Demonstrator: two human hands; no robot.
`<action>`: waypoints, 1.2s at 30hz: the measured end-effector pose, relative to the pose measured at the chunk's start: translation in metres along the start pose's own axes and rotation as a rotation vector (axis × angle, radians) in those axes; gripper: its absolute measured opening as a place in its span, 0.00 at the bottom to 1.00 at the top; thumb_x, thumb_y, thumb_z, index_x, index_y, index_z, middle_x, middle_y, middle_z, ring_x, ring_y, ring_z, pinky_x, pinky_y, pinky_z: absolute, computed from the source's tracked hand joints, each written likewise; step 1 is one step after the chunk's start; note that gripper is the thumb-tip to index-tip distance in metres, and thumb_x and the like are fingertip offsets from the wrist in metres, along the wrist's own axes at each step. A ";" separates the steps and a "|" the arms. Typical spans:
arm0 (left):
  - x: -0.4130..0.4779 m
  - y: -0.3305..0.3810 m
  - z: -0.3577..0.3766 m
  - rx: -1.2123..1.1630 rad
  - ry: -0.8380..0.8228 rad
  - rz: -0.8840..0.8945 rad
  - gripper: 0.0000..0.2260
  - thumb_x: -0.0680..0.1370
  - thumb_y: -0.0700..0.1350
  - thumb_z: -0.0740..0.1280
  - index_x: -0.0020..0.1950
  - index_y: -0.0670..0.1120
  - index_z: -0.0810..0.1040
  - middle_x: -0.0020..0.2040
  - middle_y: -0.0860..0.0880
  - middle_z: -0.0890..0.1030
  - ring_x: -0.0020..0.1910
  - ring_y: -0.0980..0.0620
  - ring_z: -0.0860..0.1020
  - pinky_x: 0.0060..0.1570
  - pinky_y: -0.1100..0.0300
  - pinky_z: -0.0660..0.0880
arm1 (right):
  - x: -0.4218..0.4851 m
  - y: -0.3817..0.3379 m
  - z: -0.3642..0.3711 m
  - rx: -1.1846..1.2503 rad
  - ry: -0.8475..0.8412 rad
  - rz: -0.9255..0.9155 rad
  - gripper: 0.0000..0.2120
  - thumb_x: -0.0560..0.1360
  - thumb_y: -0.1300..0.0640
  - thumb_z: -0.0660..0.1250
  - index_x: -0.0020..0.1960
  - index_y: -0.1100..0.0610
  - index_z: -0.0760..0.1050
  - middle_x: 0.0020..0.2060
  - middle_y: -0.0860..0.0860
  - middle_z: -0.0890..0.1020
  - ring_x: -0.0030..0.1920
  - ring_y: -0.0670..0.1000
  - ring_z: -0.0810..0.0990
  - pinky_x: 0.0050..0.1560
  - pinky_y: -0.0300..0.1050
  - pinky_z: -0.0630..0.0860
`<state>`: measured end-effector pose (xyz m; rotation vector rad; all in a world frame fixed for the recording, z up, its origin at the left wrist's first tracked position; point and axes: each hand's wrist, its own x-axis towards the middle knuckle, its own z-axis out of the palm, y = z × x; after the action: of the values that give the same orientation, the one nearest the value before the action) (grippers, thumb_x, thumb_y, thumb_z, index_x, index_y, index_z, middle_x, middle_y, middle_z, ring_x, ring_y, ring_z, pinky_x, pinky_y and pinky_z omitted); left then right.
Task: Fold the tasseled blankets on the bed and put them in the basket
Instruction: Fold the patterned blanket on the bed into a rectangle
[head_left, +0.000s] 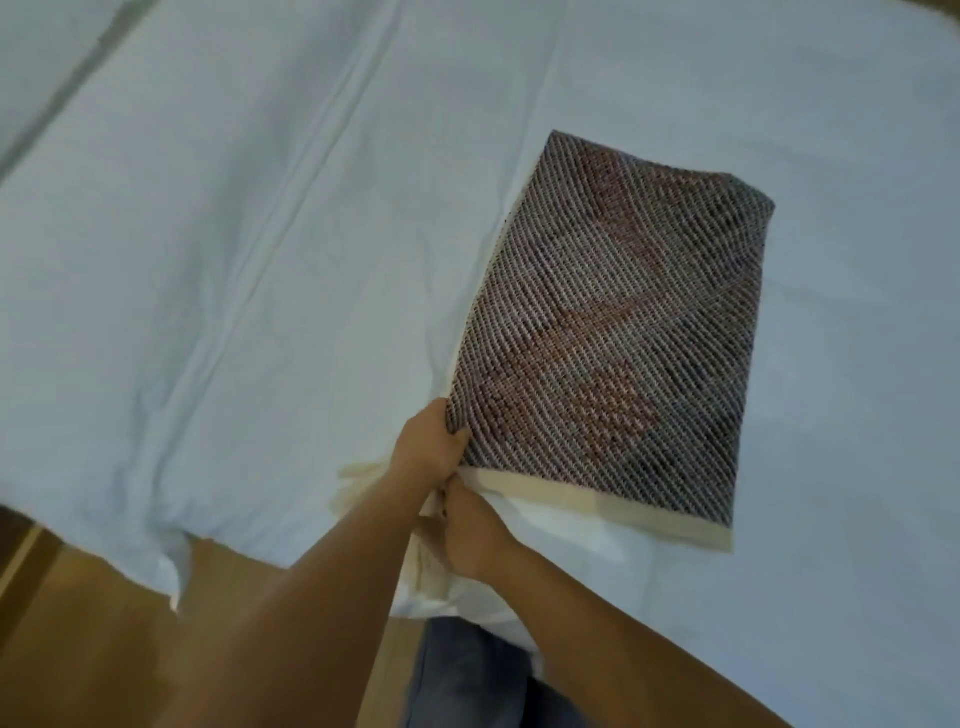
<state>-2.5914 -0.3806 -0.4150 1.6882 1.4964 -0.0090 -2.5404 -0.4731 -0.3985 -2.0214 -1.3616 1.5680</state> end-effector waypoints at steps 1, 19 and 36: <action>-0.002 0.000 -0.001 -0.001 0.008 -0.008 0.15 0.76 0.45 0.63 0.61 0.41 0.71 0.56 0.41 0.78 0.54 0.41 0.76 0.51 0.55 0.70 | -0.004 0.003 0.000 0.040 0.005 0.001 0.18 0.75 0.53 0.63 0.63 0.57 0.67 0.54 0.55 0.78 0.52 0.53 0.77 0.54 0.46 0.73; 0.164 0.183 -0.011 0.355 0.116 0.365 0.19 0.79 0.47 0.58 0.69 0.43 0.66 0.66 0.41 0.70 0.64 0.43 0.68 0.65 0.48 0.66 | 0.080 0.075 -0.268 0.030 0.603 0.219 0.05 0.77 0.60 0.61 0.45 0.60 0.74 0.39 0.52 0.75 0.40 0.50 0.73 0.43 0.40 0.68; 0.306 0.340 0.058 0.795 -0.044 0.520 0.27 0.72 0.50 0.65 0.69 0.44 0.63 0.64 0.41 0.71 0.65 0.40 0.66 0.67 0.43 0.59 | 0.173 0.127 -0.494 -0.001 0.332 0.161 0.17 0.70 0.49 0.68 0.54 0.57 0.75 0.50 0.53 0.79 0.53 0.57 0.78 0.56 0.54 0.74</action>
<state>-2.1993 -0.1389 -0.4148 2.6504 1.0227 -0.4047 -2.0537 -0.2426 -0.3983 -2.3133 -1.0986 1.2133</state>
